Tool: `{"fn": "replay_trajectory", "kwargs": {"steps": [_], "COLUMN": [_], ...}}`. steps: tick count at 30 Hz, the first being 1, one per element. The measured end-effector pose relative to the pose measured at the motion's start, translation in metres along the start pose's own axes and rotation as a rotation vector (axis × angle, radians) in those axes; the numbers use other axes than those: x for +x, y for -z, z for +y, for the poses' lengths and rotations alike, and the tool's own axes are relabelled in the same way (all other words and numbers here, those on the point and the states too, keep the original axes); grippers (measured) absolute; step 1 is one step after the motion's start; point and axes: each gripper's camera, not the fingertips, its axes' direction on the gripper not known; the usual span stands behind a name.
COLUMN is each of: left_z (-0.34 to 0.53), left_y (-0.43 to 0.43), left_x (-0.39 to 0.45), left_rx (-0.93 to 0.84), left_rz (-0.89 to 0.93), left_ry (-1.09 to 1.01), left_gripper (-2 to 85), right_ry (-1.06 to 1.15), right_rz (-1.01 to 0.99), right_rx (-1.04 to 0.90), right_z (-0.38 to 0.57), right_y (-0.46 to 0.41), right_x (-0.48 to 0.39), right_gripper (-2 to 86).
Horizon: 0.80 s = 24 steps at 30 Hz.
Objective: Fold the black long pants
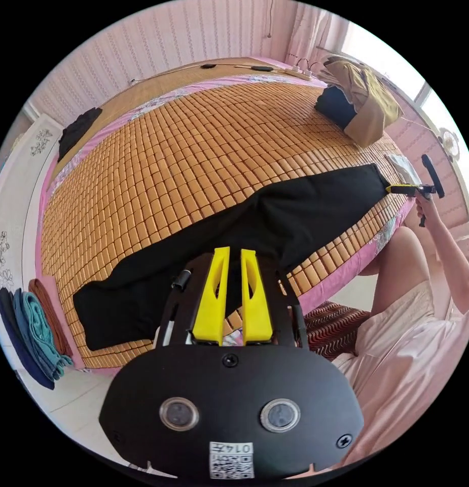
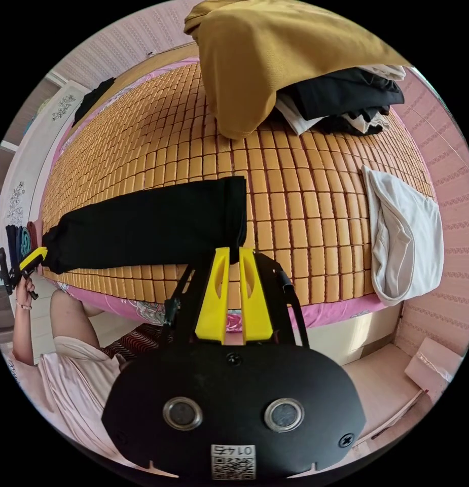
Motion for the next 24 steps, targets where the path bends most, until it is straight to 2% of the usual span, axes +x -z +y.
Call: {"fn": "replay_trajectory", "kwargs": {"steps": [3,6,9,12,15,20,24], "left_z": [0.046,0.092,0.13,0.154,0.169,0.189,0.212], "left_y": [0.015,0.028,0.042,0.053,0.062,0.072,0.079], "left_x": [-0.044,-0.086,-0.123,-0.156,-0.19,-0.243,-0.279], "left_rx": [-0.013,-0.023,-0.002,0.011,0.059,0.137,0.231], "left_rz": [-0.018,-0.043,-0.046,-0.073,-0.069,-0.008,0.077], "left_ry": [0.125,0.22,0.277,0.291,0.279,0.23,0.176], "left_gripper": [4.6,4.7,5.1,6.0,7.3,11.5,15.2], "right_ry": [-0.03,-0.087,-0.141,-0.107,0.156,0.827,1.116], "right_rz": [0.017,0.116,0.231,0.278,0.133,-0.297,-0.355], "right_rx": [0.014,-0.011,-0.109,-0.043,0.06,0.084,0.043], "right_z": [-0.004,-0.009,-0.021,-0.041,-0.079,-0.138,-0.157], "right_y": [0.021,0.033,0.04,0.071,0.1,0.108,0.088], "right_x": [0.001,0.007,0.006,-0.037,-0.142,-0.419,-0.587], "right_gripper": [3.2,4.0,7.3,8.7,8.6,9.5,11.6]}}
